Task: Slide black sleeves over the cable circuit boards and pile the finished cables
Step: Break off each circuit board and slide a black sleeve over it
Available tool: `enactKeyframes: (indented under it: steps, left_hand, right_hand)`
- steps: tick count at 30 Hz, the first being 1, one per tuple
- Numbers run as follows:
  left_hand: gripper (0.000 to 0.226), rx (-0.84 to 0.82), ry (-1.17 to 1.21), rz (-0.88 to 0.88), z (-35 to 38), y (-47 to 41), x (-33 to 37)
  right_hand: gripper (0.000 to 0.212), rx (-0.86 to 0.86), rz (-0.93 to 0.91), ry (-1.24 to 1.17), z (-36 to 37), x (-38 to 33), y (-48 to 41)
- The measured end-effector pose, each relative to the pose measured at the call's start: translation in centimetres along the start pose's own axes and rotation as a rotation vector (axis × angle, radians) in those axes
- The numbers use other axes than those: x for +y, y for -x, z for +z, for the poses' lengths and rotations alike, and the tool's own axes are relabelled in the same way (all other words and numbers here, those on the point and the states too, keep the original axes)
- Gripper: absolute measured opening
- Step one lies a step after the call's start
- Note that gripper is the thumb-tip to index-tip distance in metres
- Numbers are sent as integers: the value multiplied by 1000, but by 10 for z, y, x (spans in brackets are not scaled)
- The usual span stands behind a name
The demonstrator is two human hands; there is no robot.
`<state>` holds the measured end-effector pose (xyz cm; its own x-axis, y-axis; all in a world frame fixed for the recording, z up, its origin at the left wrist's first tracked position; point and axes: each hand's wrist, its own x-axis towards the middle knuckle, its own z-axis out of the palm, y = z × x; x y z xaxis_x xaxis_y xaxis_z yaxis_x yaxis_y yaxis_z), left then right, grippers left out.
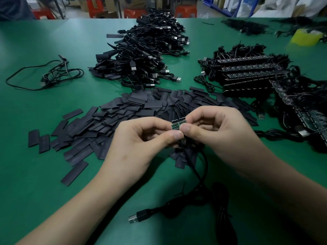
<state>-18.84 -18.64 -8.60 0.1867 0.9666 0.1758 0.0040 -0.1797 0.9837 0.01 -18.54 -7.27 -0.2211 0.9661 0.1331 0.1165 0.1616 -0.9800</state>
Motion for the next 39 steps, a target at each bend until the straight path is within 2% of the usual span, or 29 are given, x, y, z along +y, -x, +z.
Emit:
enactKeyframes:
  steps: [4,13,17,20,25,27,29,31,33,35,36,37,39]
  left_hand:
    - [11,-35,87,-66,1,0,0]
    - [10,-93,196,-109,-2,-1,2]
    - [10,-101,245,-98,-2,-1,1]
    - [10,-55,266,-49,-4,-3,4]
    - [9,-38,158,116,-10,-2,9]
    - [6,-25,99,140,-9,-1,11]
    - [6,2,71,159,-7,-2,8]
    - [8,30,49,170,-5,-2,5]
    - [12,58,12,181,-4,-2,3]
    - [10,44,-13,201,-4,-3,4]
    - [7,31,-40,208,-5,-3,4]
    - [14,45,-115,212,-7,-3,2]
    - [19,99,-395,222,-13,-6,-3]
  right_hand:
    - [4,-36,4,-22,-1,1,-1]
    - [13,-104,120,-319,3,2,-3]
    - [13,-130,163,-354,1,2,-4]
    - [10,-62,182,-122,-9,3,-8]
    - [33,-139,211,532,-52,-11,-15]
    - [43,-26,120,801,-59,-15,-13]
    - [49,137,-76,978,-50,-18,-10]
    - [41,77,-178,805,-29,-20,-4]
    - [31,-120,-144,530,-8,-17,2]
    - [22,-233,-63,255,3,-15,6]
    - [18,-237,-30,140,5,-17,7]
    - [18,-226,-2,36,5,-18,8]
    - [20,-206,69,-210,-2,-24,6]
